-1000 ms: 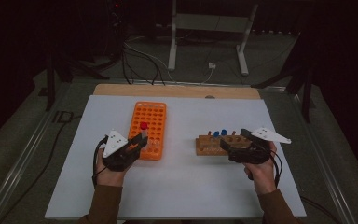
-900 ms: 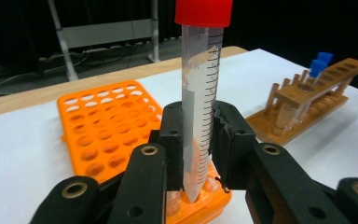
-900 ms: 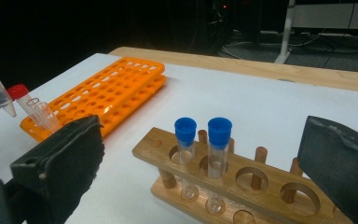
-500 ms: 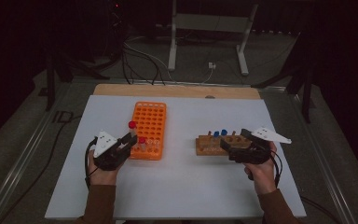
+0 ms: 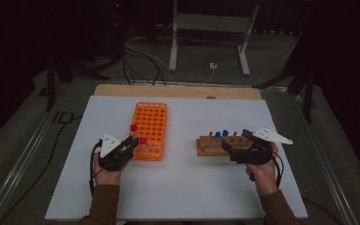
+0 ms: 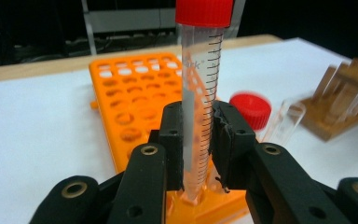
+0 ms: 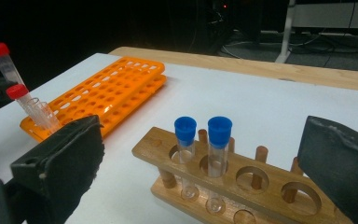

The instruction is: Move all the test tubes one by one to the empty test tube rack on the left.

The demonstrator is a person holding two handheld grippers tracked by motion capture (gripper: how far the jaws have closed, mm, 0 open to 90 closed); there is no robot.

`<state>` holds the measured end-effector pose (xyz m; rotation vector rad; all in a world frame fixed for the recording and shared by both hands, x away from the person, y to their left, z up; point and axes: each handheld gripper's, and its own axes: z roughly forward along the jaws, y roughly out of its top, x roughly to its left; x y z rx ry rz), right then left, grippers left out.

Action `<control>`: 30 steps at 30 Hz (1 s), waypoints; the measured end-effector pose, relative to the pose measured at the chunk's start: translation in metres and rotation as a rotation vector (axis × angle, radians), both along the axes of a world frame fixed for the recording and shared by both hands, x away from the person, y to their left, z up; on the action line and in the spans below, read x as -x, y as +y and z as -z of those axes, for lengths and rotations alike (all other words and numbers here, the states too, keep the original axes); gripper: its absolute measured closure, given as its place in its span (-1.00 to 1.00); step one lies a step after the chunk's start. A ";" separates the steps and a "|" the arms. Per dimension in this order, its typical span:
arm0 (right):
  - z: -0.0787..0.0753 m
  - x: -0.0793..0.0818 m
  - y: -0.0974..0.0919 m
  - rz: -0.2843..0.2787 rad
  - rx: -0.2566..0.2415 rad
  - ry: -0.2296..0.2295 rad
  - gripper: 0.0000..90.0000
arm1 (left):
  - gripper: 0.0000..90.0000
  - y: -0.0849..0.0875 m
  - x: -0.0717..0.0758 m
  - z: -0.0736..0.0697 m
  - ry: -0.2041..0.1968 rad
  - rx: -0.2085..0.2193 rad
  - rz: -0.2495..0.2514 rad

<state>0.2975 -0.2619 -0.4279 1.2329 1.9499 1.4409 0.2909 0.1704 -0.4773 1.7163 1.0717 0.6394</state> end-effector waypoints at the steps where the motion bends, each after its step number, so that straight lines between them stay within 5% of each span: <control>1: 0.000 0.000 0.000 0.001 0.000 0.000 -0.99 | 0.68 -0.001 0.000 0.002 0.007 -0.009 -0.002; 3: 0.000 0.000 -0.001 0.001 0.000 0.000 -0.99 | 0.68 -0.001 -0.001 0.006 0.028 -0.022 -0.001; 7: 0.000 0.000 -0.002 0.003 0.000 0.000 -0.99 | 0.68 -0.007 0.003 0.010 0.055 -0.116 0.014; 13: 0.002 -0.001 -0.002 0.005 0.004 0.005 -0.99 | 0.69 -0.008 0.000 0.014 0.098 -0.153 0.012; 21: 0.004 -0.005 -0.006 0.021 0.007 0.008 -0.99 | 0.69 -0.009 0.000 0.017 0.125 -0.182 0.020; 30: 0.005 -0.009 -0.010 0.026 0.024 0.016 -0.96 | 0.60 -0.007 -0.001 0.017 0.139 -0.135 0.018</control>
